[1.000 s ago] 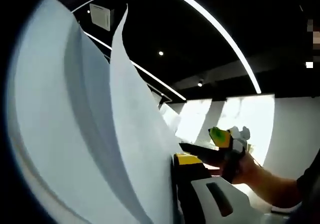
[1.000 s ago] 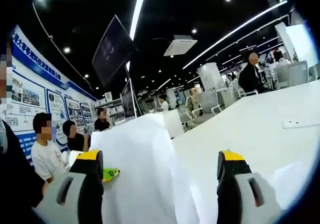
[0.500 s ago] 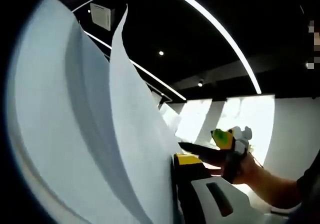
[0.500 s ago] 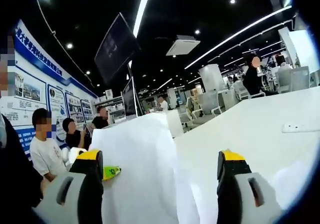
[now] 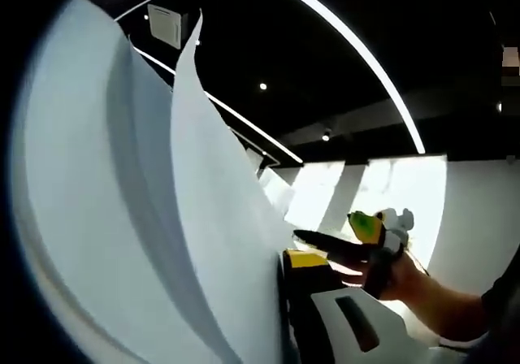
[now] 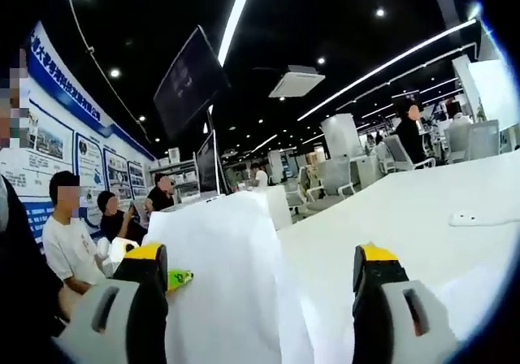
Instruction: Organize the stack of printing papers by aligning and flattening the scattered papers on the table
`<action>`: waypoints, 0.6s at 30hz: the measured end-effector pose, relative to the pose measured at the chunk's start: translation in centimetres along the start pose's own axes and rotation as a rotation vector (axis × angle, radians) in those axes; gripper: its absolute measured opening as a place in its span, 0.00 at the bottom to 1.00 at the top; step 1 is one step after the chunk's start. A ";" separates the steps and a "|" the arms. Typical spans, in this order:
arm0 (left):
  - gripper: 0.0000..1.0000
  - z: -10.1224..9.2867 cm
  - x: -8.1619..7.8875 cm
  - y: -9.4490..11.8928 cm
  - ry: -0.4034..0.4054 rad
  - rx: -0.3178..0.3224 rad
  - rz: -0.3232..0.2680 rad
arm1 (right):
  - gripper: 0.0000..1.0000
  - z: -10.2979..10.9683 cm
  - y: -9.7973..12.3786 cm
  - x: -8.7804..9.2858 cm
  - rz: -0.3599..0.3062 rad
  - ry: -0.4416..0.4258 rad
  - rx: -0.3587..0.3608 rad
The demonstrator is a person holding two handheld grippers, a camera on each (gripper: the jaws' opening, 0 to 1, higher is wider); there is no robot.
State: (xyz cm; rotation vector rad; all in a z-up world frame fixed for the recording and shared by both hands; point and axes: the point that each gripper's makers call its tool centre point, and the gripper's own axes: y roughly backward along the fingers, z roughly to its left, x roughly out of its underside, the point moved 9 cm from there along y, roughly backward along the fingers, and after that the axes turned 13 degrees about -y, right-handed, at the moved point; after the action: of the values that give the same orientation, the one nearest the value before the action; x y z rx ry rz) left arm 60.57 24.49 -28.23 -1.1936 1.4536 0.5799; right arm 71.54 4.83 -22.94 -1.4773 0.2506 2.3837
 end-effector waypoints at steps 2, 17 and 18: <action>0.09 0.0 0.0 0.0 0.001 -0.001 -0.001 | 0.90 0.1 0.1 0.0 -0.009 0.011 0.008; 0.10 0.0 0.0 0.1 0.012 -0.004 -0.003 | 0.89 -0.2 2.0 0.2 0.000 0.043 0.059; 0.10 0.0 0.0 0.1 0.012 -0.004 -0.004 | 0.89 -0.2 2.2 0.2 -0.004 0.038 0.062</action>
State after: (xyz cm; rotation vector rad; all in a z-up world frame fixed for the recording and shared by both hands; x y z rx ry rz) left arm 60.50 24.52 -28.26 -1.2043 1.4606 0.5742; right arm 70.84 2.71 -23.23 -1.4946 0.3267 2.3248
